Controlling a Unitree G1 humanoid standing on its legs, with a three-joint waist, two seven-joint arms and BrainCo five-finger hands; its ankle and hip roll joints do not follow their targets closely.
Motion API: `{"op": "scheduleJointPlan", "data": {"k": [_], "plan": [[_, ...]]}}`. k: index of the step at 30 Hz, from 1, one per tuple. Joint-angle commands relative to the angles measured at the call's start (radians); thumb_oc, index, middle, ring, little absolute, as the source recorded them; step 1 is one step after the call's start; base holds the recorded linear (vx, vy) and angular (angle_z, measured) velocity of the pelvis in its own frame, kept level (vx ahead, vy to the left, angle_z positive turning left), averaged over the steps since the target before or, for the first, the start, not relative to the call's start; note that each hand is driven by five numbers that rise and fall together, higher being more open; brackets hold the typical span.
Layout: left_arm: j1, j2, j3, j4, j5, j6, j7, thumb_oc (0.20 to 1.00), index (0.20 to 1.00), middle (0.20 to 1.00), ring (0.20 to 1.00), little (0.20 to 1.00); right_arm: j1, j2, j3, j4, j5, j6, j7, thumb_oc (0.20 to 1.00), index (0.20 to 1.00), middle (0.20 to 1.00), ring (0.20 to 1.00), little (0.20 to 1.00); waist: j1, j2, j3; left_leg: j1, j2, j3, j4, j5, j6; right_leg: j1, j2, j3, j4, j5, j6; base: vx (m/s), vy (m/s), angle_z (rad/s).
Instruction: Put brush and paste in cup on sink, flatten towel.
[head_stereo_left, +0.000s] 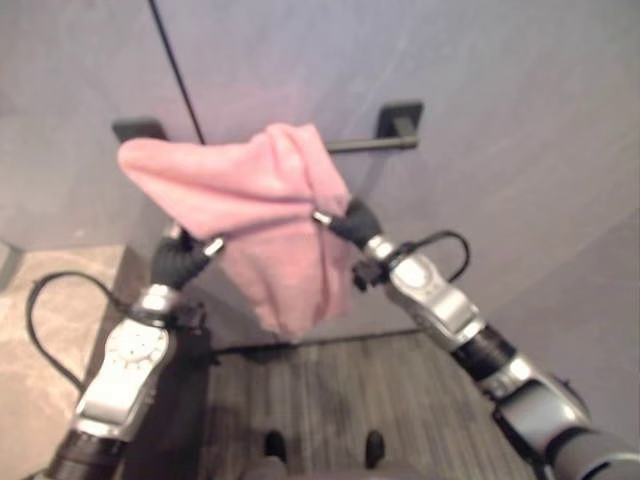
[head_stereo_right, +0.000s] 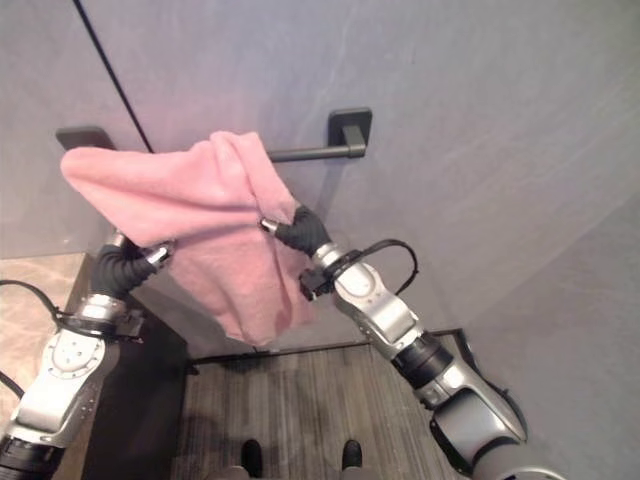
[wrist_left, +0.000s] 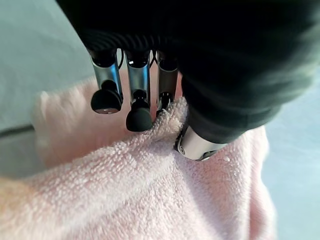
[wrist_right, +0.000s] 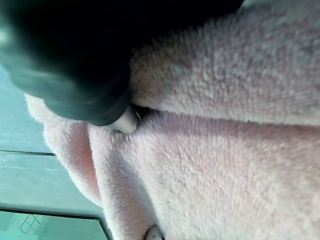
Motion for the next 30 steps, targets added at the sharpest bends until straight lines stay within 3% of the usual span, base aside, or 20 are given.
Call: {"op": "scheduleJointPlan", "data": {"k": [1,17,29,30], "plan": [[0.020,0.079,0.092,0.041,0.001,-0.035,0.043,0.200,0.200,0.200,0.200,0.200,-0.021,-0.016,-0.100,0.014,0.009,-0.054,-0.027,1.000,1.000,1.000,1.000,1.000,0.027,-0.055,-0.051,0.032,-0.020,-0.002,0.013,-0.083,0.032,-0.006,-0.106,-0.016,-0.002,0.069,0.081,0.00,0.000,0.00],[0.017,0.072,0.090,0.028,0.006,-0.030,0.038,0.200,0.200,0.200,0.200,0.200,-0.045,-0.002,-0.079,0.033,0.023,-0.046,-0.025,1.000,1.000,1.000,1.000,1.000,0.039,-0.061,-0.044,0.026,-0.028,-0.009,0.013,-0.082,0.036,-0.005,-0.110,-0.025,-0.002,0.073,0.081,0.00,0.000,0.00],[-0.006,0.105,0.068,0.035,-0.013,-0.032,0.042,0.200,0.200,0.200,0.200,0.200,-0.161,0.028,0.024,0.145,0.053,-0.010,-0.011,1.000,1.000,1.000,1.000,1.000,0.054,-0.062,-0.050,0.032,-0.029,-0.016,0.013,-0.083,0.035,0.003,-0.109,-0.029,-0.002,0.067,0.077,0.00,0.001,0.00],[-0.006,0.106,0.069,0.035,-0.014,-0.033,0.044,0.200,0.200,0.200,0.200,0.200,-0.167,0.027,0.025,0.145,0.050,-0.010,-0.012,0.925,0.925,0.925,0.925,0.925,0.054,-0.062,-0.050,0.031,-0.028,-0.016,0.013,-0.083,0.036,0.004,-0.109,-0.029,-0.002,0.066,0.077,0.00,0.011,0.05]]}}
